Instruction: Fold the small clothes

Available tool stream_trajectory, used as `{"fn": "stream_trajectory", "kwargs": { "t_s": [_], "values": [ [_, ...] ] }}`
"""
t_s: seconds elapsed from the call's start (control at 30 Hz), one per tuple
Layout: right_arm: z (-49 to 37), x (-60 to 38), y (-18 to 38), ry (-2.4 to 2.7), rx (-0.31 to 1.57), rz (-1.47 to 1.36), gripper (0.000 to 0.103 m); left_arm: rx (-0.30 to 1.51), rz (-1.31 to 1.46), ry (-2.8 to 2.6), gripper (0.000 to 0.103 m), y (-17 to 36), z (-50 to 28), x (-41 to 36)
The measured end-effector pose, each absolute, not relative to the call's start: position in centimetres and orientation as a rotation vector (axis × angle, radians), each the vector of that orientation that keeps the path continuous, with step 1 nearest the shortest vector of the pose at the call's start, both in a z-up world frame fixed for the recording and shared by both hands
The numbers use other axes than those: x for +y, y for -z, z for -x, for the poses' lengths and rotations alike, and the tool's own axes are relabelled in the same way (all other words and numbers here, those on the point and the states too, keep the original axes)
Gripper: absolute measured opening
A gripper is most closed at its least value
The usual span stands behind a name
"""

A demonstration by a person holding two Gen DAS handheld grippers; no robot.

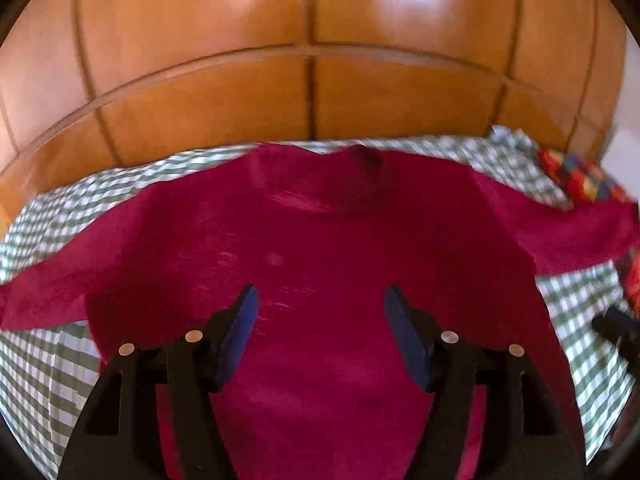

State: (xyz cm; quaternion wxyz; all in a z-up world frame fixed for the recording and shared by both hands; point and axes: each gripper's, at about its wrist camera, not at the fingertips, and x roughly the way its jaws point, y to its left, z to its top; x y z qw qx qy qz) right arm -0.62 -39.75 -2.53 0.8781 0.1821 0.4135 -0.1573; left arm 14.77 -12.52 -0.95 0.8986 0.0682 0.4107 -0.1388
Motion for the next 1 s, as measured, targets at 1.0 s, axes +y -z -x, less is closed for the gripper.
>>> {"fn": "stream_trajectory", "kwargs": {
  "t_s": [1.0],
  "values": [
    [11.2, -50.9, 1.7, 0.592, 0.587, -0.921, 0.054, 0.911, 0.011, 0.271, 0.066, 4.7, -7.9, -2.5]
  ]
}}
